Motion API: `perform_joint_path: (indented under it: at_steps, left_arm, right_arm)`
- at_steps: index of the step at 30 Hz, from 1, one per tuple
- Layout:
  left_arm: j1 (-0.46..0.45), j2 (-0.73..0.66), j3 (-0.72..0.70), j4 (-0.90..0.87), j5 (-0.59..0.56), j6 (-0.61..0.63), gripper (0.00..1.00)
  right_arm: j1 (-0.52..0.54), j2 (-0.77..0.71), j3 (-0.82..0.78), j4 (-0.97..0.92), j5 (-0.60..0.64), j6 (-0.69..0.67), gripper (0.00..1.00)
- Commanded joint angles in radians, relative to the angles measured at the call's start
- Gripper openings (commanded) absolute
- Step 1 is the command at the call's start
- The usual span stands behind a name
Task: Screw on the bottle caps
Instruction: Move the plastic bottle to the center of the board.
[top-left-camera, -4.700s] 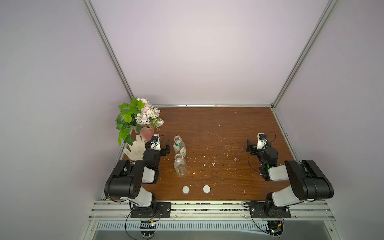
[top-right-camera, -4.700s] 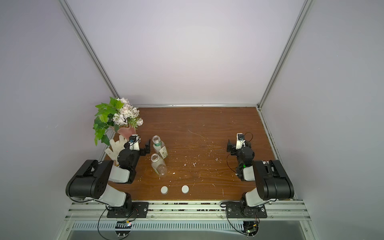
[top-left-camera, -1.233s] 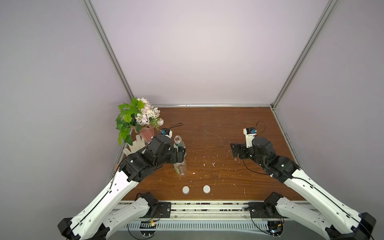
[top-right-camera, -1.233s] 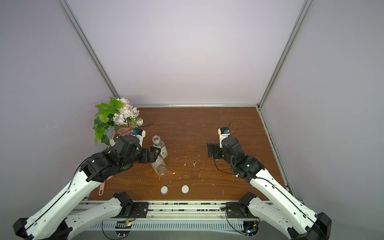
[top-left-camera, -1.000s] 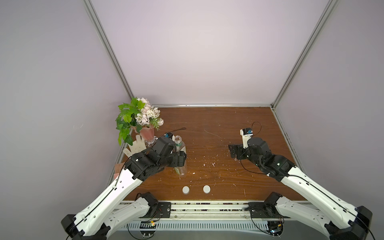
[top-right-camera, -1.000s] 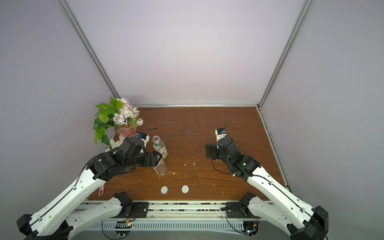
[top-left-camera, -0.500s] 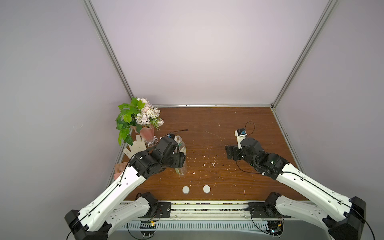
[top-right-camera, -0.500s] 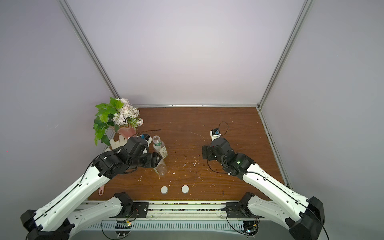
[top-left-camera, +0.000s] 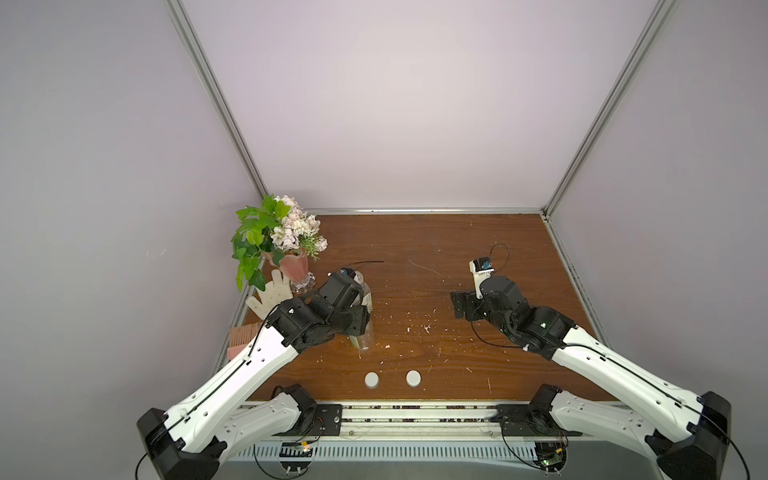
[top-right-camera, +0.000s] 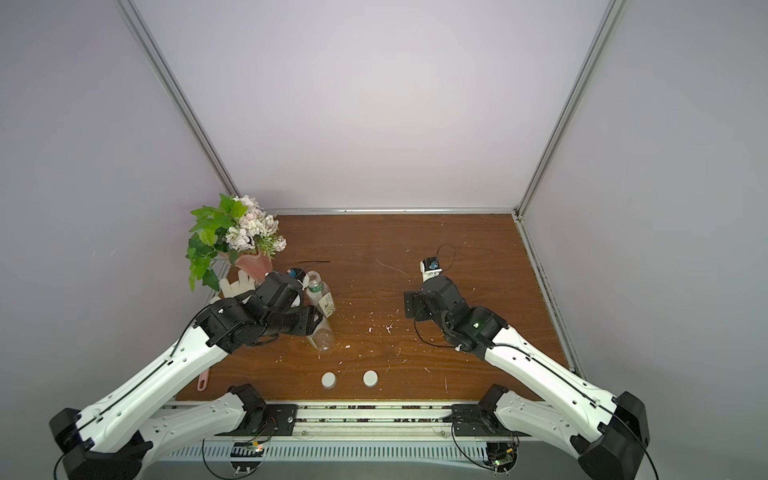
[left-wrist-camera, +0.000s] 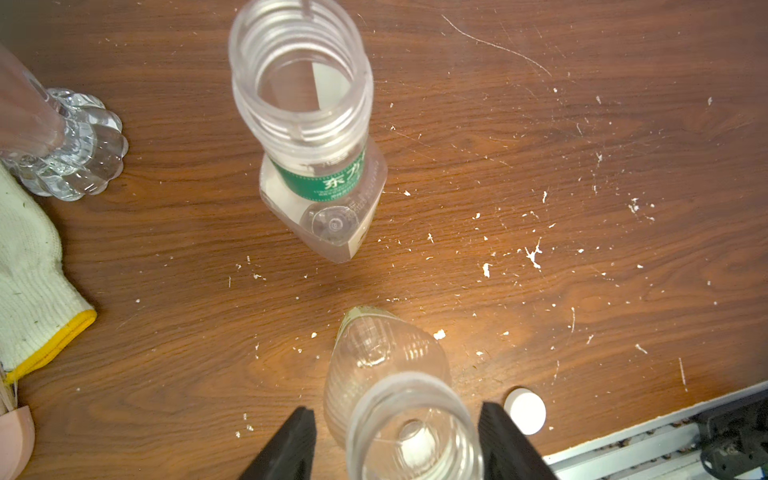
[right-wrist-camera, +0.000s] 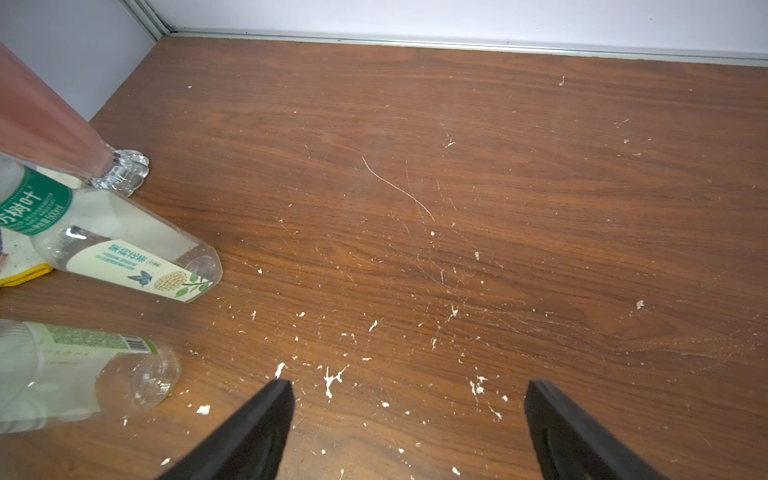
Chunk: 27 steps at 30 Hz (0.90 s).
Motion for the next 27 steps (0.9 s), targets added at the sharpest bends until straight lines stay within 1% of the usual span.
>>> perform_joint_path:
  at_steps: [1, 8, 13, 22, 27]
  left_arm:
    - [-0.017, 0.008, 0.018, -0.018, -0.022, 0.001, 0.57]
    - [-0.051, 0.031, 0.034, -0.018, -0.051, -0.009, 0.49]
    - [-0.11, 0.07, 0.065, -0.019, -0.096, -0.022, 0.44]
    - [-0.198, 0.172, 0.162, -0.014, -0.144, -0.022, 0.42]
    - [-0.209, 0.272, 0.251, -0.004, -0.136, 0.0, 0.42]
  right_arm:
    - [0.005, -0.007, 0.021, -0.004, 0.032, -0.012, 0.94]
    - [0.007, -0.01, 0.011, -0.004, 0.031, -0.01, 0.94]
    - [0.008, -0.013, 0.008, -0.009, 0.035, -0.011, 0.94]
    - [0.01, -0.028, -0.012, -0.014, 0.056, -0.003, 0.94]
    - [0.01, -0.049, -0.033, -0.021, 0.065, 0.009, 0.94]
